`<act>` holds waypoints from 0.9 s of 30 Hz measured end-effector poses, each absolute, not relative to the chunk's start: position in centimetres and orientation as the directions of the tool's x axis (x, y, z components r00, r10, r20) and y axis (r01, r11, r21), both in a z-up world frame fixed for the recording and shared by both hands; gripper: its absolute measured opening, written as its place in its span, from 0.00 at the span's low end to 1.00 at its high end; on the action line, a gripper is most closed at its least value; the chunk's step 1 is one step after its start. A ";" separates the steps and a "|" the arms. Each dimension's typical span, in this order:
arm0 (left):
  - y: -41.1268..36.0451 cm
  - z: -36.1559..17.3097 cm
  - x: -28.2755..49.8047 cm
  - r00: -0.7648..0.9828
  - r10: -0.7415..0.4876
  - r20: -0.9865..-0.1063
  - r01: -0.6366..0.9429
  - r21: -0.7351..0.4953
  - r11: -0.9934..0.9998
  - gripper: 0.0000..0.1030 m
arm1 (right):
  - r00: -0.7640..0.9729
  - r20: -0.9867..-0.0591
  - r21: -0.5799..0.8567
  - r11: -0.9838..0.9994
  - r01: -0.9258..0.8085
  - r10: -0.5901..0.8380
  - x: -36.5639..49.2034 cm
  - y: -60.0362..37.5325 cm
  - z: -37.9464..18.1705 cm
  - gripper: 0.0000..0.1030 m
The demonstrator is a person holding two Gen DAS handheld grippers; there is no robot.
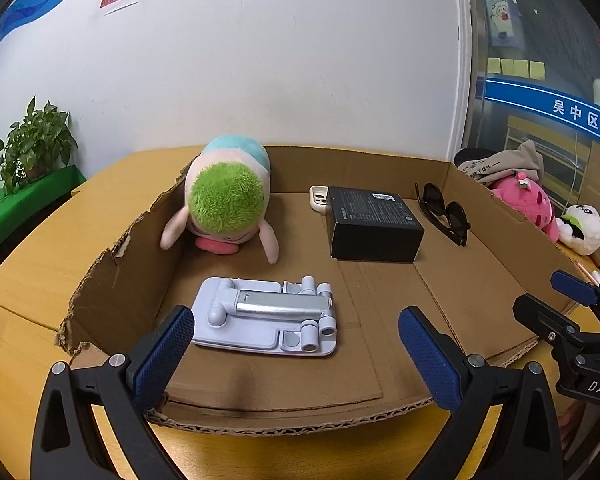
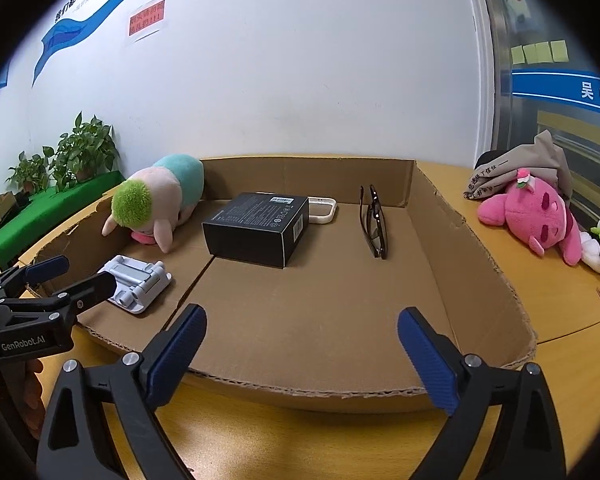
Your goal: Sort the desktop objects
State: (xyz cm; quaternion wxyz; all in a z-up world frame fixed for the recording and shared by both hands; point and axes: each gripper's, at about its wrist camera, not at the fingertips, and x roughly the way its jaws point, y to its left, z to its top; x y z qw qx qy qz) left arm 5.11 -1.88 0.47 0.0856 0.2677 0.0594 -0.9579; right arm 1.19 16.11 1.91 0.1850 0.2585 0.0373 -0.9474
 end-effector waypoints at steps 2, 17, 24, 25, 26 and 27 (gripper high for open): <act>-1.9 0.4 5.2 -0.842 -0.133 -0.523 0.197 -0.068 -0.978 1.00 | -0.798 -0.504 0.025 -0.929 0.370 -0.331 1.2 16.1 1.9 0.94; -2.0 0.4 5.2 -0.840 -0.135 -0.525 0.198 -0.066 -0.978 1.00 | -0.798 -0.505 0.022 -0.929 0.369 -0.329 1.3 16.0 1.9 0.95; -2.0 0.4 5.2 -0.840 -0.136 -0.525 0.199 -0.066 -0.978 1.00 | -0.798 -0.505 0.022 -0.929 0.369 -0.329 1.3 16.0 1.9 0.95; -2.0 0.4 5.2 -0.840 -0.136 -0.525 0.199 -0.066 -0.978 1.00 | -0.798 -0.505 0.022 -0.929 0.369 -0.329 1.3 16.0 1.9 0.95; -2.0 0.4 5.2 -0.840 -0.136 -0.525 0.199 -0.066 -0.978 1.00 | -0.798 -0.505 0.022 -0.929 0.369 -0.329 1.3 16.0 1.9 0.95; -2.0 0.4 5.2 -0.840 -0.136 -0.525 0.199 -0.066 -0.978 1.00 | -0.798 -0.505 0.022 -0.929 0.369 -0.329 1.3 16.0 1.9 0.95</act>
